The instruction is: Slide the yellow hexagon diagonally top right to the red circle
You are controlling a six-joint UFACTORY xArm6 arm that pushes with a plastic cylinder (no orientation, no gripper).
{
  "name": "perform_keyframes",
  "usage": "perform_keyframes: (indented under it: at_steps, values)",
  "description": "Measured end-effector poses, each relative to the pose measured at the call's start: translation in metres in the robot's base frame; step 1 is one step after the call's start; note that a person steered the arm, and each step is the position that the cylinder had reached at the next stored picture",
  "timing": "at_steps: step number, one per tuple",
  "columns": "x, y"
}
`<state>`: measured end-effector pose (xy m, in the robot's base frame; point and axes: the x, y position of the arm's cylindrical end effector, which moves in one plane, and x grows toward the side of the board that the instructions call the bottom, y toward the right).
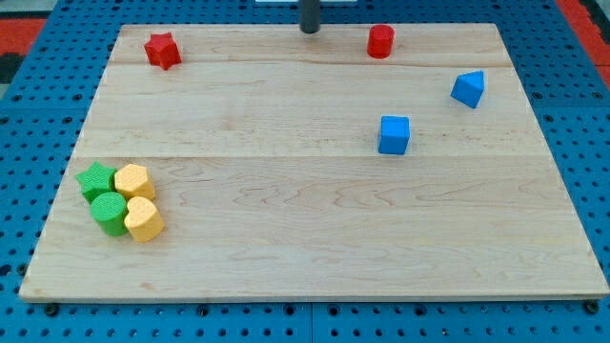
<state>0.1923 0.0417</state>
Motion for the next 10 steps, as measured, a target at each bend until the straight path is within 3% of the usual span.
perform_keyframes:
  at_steps: [1, 2, 4, 5, 6, 7, 8, 9, 10]
  values:
    - [0.002, 0.093]
    - [0.045, 0.074]
    - [0.076, -0.11]
    - [0.132, -0.128]
    - [0.199, -0.089]
    - [0.349, -0.097]
    - [0.426, -0.146]
    - [0.401, -0.221]
    - [0.372, -0.231]
